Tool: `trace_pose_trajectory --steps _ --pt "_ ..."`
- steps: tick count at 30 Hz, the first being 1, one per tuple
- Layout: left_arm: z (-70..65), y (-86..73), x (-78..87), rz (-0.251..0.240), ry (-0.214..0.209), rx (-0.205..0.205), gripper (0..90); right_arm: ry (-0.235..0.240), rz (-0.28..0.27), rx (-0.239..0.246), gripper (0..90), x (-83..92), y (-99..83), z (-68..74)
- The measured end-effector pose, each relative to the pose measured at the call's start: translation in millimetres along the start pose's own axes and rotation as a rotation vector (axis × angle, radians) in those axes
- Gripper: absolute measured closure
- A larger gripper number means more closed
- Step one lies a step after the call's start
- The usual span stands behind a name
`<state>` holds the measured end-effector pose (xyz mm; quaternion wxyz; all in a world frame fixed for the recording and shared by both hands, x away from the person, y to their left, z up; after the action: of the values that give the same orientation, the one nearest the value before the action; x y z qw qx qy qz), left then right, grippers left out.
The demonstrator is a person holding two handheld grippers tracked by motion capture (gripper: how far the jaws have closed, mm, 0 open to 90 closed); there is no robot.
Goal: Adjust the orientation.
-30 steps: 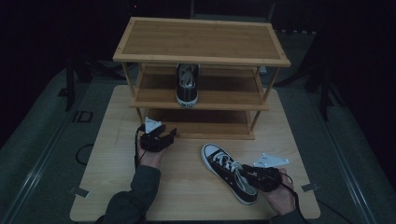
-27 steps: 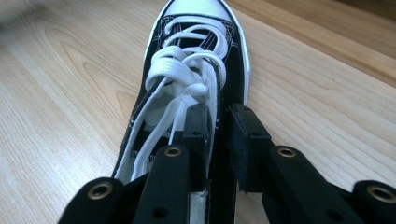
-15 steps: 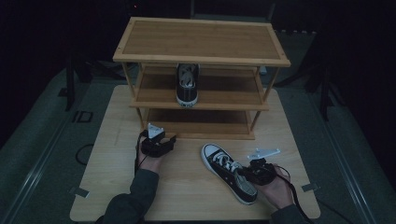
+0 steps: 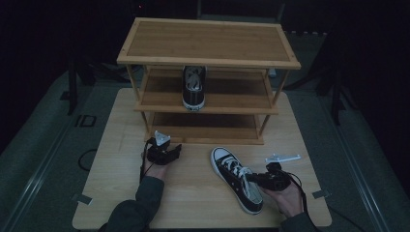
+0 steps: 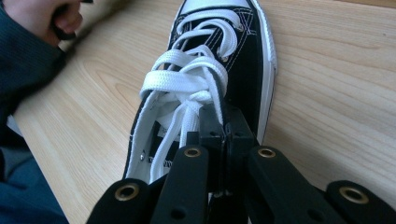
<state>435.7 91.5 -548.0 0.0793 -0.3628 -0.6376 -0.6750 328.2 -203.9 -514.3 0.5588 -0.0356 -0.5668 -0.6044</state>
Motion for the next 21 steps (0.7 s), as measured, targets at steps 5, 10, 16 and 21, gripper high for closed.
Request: trace_pose_trajectory --steps 5,10,16,21 --pt "1.4 -0.8 -1.8 -0.003 0.011 0.0 47.9 0.023 -0.037 -0.043 89.0 4.0 2.6 3.7" --pt "3.8 -2.6 -3.5 0.004 0.021 0.006 46.7 0.042 -0.088 -0.061 89.0 13.9 9.7 8.7" --pt "3.9 -4.6 -5.7 0.013 0.023 0.005 46.6 0.066 -0.168 -0.075 88.9 33.6 23.6 17.7" --pt "2.9 -6.1 -7.6 0.017 0.025 0.001 46.6 0.078 -0.223 -0.068 88.9 52.2 37.0 27.7"
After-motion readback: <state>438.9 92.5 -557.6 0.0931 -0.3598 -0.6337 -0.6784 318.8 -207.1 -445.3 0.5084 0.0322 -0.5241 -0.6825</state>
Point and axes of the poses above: each handheld gripper's, and its own axes: x roughly backward along the jaws, y roughly out of its top, z roughly to its left, the point moved 9 cm from there along -x, roughly forward along the jaws, and after that the axes turned 1 degree about z, right-handed, at the moved point
